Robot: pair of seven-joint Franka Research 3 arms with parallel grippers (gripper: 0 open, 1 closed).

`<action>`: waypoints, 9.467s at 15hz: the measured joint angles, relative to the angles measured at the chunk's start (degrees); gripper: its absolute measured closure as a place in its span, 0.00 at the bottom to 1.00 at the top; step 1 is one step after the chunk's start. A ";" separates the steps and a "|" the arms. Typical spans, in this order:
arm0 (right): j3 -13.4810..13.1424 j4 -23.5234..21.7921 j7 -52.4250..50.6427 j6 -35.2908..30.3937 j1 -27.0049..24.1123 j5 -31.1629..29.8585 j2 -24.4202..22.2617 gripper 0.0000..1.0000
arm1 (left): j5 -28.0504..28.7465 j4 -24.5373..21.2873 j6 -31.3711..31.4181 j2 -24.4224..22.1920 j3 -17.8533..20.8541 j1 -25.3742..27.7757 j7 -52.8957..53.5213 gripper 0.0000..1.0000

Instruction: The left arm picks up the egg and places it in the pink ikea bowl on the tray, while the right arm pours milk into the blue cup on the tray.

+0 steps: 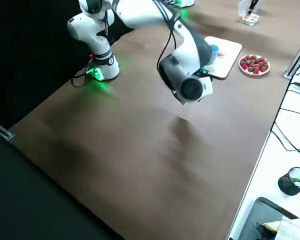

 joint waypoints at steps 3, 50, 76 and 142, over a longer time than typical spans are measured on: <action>0.03 0.13 6.67 -0.13 3.65 -3.13 -3.63 0.52 | -0.01 0.55 0.03 0.36 -1.39 -4.49 -10.60 0.53; 0.06 -0.02 58.22 0.05 44.80 -36.30 -6.75 0.60 | -3.87 11.66 -28.61 -19.45 0.68 5.64 26.33 0.00; -1.27 -0.50 -8.58 2.64 -5.45 2.37 2.38 0.56 | -4.22 11.94 -31.17 -20.16 1.12 9.49 26.59 0.00; -0.66 -0.20 -30.17 -1.10 -13.20 15.81 15.18 0.00 | -4.21 11.96 -31.18 -20.45 0.73 11.86 26.43 0.00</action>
